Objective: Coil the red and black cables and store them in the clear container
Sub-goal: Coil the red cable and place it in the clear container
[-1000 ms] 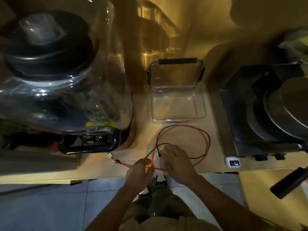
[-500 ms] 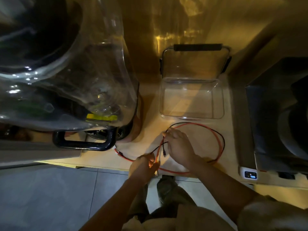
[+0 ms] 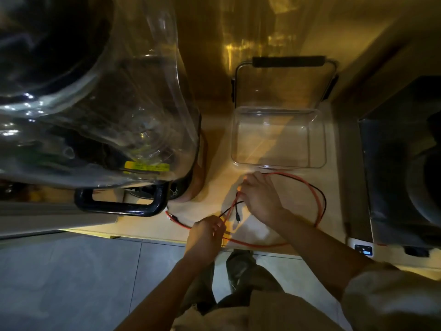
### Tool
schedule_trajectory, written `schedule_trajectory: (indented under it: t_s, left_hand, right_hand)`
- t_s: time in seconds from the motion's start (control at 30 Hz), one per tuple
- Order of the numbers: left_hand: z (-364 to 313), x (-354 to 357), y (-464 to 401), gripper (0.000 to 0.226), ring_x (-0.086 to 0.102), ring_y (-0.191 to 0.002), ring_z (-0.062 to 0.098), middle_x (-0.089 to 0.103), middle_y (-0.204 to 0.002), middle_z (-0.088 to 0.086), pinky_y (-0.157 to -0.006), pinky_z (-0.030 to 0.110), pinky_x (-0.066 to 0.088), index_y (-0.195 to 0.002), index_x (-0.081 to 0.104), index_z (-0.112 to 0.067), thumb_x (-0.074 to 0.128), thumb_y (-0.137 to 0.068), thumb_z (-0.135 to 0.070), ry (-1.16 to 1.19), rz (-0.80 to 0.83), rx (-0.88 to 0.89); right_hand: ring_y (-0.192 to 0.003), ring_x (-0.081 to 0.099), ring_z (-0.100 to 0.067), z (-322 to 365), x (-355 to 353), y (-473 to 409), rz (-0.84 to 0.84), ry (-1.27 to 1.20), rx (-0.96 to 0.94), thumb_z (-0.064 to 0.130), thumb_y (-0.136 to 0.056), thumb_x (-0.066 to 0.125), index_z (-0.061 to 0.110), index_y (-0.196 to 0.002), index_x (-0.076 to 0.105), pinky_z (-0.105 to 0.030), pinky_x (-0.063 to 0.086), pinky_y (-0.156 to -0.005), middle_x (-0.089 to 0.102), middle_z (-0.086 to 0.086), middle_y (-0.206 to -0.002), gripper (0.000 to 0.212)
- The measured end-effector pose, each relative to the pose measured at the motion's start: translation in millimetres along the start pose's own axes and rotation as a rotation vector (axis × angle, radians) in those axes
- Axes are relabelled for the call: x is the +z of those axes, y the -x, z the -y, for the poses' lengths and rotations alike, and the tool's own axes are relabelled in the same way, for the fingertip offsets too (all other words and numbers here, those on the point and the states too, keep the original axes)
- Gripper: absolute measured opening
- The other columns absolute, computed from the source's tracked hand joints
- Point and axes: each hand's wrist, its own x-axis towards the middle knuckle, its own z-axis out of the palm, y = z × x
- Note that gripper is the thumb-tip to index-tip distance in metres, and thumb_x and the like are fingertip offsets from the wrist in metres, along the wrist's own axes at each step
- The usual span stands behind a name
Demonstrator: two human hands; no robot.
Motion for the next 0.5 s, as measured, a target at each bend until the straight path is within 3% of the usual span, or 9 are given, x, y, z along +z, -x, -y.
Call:
schedule_trajectory:
  t_s: [0.03, 0.13, 0.3, 0.5]
  left_hand:
    - [-0.3, -3.5, 0.8, 0.009, 0.066, -0.081, 0.01, 0.073, -0.09, -0.005, -0.074, 0.031, 0.057, -0.094, 0.069, -0.023, 0.06, -0.093, -0.027, 0.01, -0.014, 0.003]
    - [-2.0, -14.4, 5.4, 0.008, 0.064, -0.077, 0.008, 0.07, -0.084, -0.009, -0.072, 0.033, 0.056, -0.09, 0.068, -0.025, 0.06, -0.093, -0.026, 0.043, -0.054, 0.032]
    - [-18.6, -33.2, 15.3, 0.012, 0.063, -0.07, 0.004, 0.067, -0.073, -0.01, -0.068, 0.033, 0.055, -0.082, 0.063, -0.026, 0.06, -0.093, -0.022, 0.147, -0.106, 0.074]
    - [-39.3, -47.4, 20.9, 0.018, 0.066, -0.065, 0.012, 0.068, -0.071, -0.002, -0.064, 0.037, 0.058, -0.079, 0.062, -0.025, 0.062, -0.092, -0.013, 0.363, -0.179, 0.099]
  right_hand:
    - [-0.093, 0.05, -0.026, -2.0, -4.3, 0.6, -0.024, -0.007, 0.0, 0.023, -0.076, 0.073, 0.02, -0.083, 0.072, -0.037, 0.038, -0.077, 0.063, -0.003, -0.091, 0.008]
    - [-0.095, 0.051, -0.024, -7.9, -23.5, 6.4, -0.103, -0.073, 0.052, 0.029, -0.085, 0.052, 0.021, -0.087, 0.073, -0.035, 0.032, -0.079, 0.064, 0.0, -0.09, 0.023]
    - [-0.095, 0.05, -0.023, -22.7, -51.4, 23.9, -0.208, -0.175, 0.138, 0.022, -0.085, 0.065, 0.023, -0.092, 0.073, -0.033, 0.031, -0.081, 0.066, 0.002, -0.095, 0.011]
    - [-0.094, 0.054, -0.026, -44.6, -79.9, 47.5, -0.25, -0.2, 0.249, 0.036, -0.09, 0.048, 0.025, -0.096, 0.073, -0.038, 0.036, -0.086, 0.066, 0.001, -0.092, 0.028]
